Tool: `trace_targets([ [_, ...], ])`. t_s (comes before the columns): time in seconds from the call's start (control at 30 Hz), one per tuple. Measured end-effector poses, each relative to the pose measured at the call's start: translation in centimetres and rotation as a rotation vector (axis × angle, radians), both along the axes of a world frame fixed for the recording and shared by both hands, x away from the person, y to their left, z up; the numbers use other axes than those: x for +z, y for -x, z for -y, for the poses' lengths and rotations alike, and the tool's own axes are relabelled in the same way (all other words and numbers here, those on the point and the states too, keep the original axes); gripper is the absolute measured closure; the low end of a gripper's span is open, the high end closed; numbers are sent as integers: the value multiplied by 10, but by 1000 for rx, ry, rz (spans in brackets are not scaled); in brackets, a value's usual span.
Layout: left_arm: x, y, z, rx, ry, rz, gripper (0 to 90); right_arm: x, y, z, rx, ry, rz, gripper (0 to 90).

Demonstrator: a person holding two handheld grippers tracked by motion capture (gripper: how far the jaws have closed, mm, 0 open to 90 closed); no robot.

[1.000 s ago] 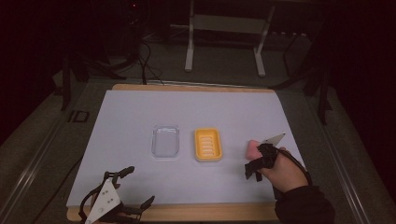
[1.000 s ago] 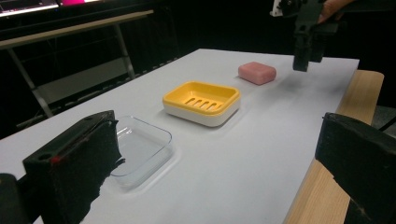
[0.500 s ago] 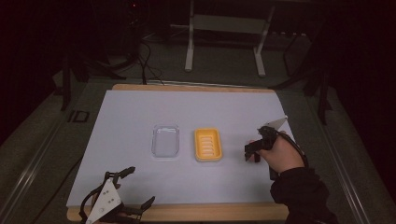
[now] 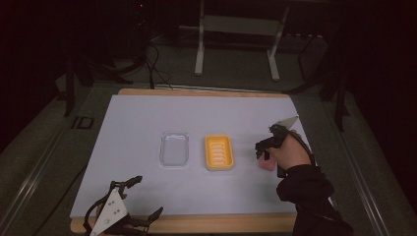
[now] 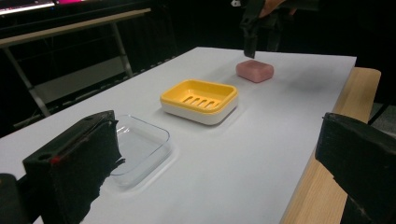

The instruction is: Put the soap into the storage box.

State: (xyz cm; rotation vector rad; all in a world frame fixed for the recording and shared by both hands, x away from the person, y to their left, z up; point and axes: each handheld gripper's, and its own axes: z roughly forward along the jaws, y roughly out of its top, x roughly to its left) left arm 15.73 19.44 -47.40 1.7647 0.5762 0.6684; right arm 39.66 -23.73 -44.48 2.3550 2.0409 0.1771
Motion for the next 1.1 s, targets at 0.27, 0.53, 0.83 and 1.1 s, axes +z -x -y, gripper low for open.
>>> trace_targets([
  [0.27, 0, 0, 0, -4, -6, -2, 5, -13, -13, 0, -29, 42, 23, 201],
  [0.53, 0, 0, 0, -5, -6, -1, 5, -25, -20, 3, -45, 33, 22, 202],
  [0.83, -1, 0, 1, -5, -10, -4, 5, -43, -26, 6, -54, 63, -23, 259],
  [1.1, -2, 0, 3, -13, -26, -10, 5, -54, -28, 7, 5, 73, -45, 285],
])
